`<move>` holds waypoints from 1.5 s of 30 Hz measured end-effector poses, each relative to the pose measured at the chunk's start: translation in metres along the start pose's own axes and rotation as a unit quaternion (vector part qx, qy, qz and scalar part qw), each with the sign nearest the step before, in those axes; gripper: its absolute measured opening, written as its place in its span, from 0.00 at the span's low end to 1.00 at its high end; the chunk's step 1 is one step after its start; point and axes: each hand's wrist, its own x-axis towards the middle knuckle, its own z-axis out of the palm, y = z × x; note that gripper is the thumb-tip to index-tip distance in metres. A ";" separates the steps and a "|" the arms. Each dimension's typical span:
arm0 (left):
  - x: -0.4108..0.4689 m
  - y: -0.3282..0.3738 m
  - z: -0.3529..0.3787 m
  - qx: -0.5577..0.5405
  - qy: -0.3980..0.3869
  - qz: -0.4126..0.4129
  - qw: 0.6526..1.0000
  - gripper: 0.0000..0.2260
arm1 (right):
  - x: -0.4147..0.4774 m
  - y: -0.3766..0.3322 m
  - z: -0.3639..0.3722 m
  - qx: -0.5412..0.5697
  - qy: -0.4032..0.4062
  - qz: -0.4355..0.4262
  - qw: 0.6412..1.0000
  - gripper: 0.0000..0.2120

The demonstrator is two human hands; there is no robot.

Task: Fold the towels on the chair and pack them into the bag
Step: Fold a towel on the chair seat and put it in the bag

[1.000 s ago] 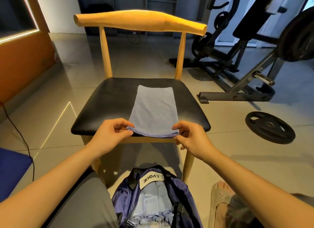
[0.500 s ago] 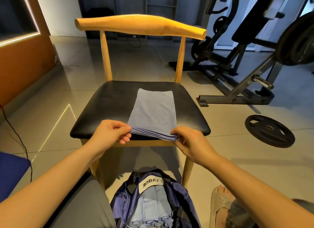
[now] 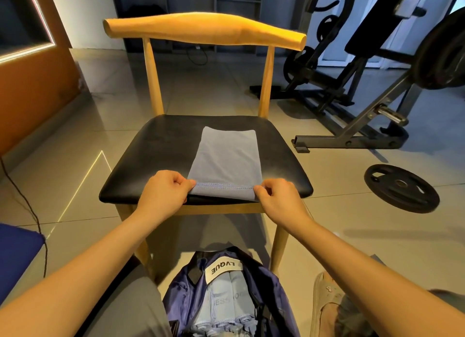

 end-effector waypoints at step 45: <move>0.061 0.008 -0.002 0.053 -0.029 0.146 0.987 0.05 | 0.041 -0.017 -0.020 -0.192 0.053 -0.184 0.962 0.04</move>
